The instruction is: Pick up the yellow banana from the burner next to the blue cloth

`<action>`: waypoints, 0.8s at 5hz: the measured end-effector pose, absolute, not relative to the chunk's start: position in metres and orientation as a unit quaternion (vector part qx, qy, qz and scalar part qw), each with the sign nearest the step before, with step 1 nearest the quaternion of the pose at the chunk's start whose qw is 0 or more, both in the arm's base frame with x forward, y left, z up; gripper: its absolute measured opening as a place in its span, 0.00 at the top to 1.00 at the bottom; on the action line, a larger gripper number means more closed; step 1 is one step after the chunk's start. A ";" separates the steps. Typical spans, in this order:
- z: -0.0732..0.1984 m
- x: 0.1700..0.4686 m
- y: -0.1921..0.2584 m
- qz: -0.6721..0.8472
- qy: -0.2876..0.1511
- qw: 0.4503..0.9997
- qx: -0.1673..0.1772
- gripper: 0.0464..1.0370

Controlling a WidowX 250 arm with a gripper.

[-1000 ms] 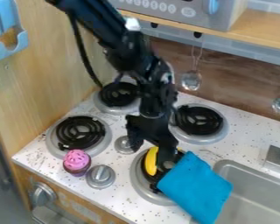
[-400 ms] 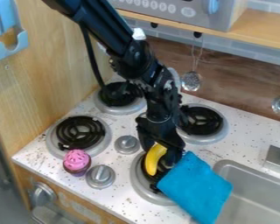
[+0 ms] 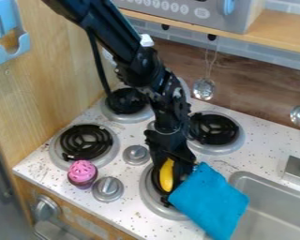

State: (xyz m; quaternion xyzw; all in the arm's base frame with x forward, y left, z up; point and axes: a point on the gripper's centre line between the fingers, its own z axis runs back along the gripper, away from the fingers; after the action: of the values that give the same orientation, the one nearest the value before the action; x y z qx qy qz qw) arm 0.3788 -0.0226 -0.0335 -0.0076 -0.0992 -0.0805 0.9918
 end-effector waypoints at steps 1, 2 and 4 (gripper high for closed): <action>-0.034 0.378 -0.019 -0.085 -0.095 0.992 -0.007 0.55; -0.036 0.375 -0.018 -0.087 -0.093 0.992 -0.005 0.56; -0.034 0.374 0.011 -0.044 -0.088 0.995 -0.016 0.56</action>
State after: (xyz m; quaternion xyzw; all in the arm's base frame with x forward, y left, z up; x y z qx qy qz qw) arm 0.3736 0.0114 -0.0336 -0.0156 -0.0876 -0.0438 0.9951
